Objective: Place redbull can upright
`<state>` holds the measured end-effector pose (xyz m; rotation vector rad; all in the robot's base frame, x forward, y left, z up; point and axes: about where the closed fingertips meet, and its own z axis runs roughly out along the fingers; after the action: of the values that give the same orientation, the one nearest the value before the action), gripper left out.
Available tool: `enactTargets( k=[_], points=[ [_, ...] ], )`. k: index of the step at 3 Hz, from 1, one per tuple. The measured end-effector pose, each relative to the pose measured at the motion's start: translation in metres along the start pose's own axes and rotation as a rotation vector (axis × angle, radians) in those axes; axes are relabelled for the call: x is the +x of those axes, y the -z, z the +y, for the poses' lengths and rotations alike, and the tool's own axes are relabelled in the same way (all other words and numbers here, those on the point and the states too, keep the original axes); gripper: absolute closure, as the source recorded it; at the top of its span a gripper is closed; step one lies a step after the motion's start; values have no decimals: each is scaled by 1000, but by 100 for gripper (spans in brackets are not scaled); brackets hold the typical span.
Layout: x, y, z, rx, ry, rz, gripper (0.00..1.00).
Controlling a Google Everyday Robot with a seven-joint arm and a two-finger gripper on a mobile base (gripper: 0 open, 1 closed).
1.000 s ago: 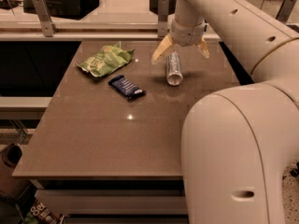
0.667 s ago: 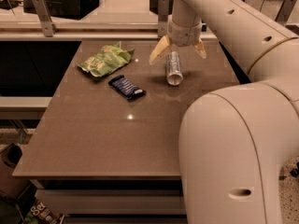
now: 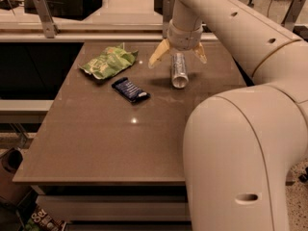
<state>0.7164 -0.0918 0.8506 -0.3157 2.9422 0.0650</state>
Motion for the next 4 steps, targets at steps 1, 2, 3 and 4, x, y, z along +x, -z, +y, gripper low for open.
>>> enactTargets(
  k=[1, 2, 3, 4],
  points=[
    [1, -5, 5, -12, -2, 6, 18],
    [-1, -8, 6, -12, -1, 1, 43],
    [-3, -11, 7, -14, 0, -1, 64],
    [-5, -15, 8, -15, 2, -3, 87]
  ],
)
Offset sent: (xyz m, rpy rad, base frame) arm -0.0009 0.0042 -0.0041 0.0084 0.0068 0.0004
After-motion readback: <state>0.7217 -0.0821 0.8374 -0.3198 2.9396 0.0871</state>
